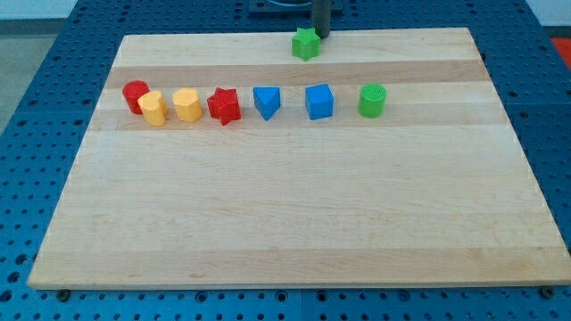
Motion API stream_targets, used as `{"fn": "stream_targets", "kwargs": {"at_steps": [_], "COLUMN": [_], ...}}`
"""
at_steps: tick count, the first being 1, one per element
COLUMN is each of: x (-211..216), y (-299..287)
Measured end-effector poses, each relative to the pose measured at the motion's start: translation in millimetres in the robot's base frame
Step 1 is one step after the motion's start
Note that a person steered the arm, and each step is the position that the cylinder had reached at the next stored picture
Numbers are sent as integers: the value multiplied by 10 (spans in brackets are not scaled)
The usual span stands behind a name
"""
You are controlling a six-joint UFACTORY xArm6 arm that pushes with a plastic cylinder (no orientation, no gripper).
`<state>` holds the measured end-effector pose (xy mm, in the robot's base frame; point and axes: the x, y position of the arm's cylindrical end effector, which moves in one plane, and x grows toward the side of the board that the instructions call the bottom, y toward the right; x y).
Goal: Slide the green star towards blue cube
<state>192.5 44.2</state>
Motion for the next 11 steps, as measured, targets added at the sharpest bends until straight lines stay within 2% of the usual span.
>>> {"fn": "stream_targets", "kwargs": {"at_steps": [1,3,7,9,11], "x": [0,4,243,593,594], "y": [-57,-566,-435,-483,-394]}}
